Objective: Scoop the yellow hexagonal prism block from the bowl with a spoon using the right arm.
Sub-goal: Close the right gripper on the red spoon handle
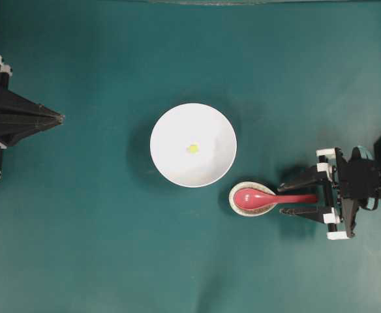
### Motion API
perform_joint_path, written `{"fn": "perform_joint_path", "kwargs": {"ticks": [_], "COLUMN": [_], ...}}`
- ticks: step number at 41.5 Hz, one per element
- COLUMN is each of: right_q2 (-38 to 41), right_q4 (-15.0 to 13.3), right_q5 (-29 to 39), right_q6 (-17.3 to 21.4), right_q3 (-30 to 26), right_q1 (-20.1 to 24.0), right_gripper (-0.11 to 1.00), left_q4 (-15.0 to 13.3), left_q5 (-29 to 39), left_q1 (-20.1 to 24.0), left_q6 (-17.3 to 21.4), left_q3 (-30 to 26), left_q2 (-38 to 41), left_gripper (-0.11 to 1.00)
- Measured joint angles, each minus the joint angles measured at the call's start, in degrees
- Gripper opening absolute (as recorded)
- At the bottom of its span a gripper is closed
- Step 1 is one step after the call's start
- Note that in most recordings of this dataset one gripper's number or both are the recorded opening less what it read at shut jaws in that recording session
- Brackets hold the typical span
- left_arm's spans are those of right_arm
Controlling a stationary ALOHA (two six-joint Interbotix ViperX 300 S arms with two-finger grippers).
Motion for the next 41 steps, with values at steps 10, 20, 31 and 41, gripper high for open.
{"fn": "perform_joint_path", "kwargs": {"ticks": [10, 20, 31, 41], "right_q2": [3.1, 3.1, 3.2, -2.5], "right_q4": [0.2, 0.2, 0.2, 0.2], "right_q5": [-1.3, -2.5, -2.7, -4.1], "right_q6": [1.6, 1.6, 1.6, 0.3], "right_q3": [-0.1, 0.3, 0.3, 0.5], "right_q1": [0.4, 0.4, 0.5, 0.5], "right_gripper": [0.56, 0.54, 0.29, 0.23], "left_q4": [0.0, 0.0, 0.0, 0.0], "left_q5": [-0.1, -0.1, 0.0, 0.0], "left_q1": [0.0, 0.0, 0.0, 0.0], "left_q6": [0.0, 0.0, 0.0, 0.0], "left_q3": [0.0, 0.0, 0.0, 0.0], "left_q2": [0.1, 0.1, 0.1, 0.2], "left_gripper": [0.00, 0.00, 0.00, 0.00]}}
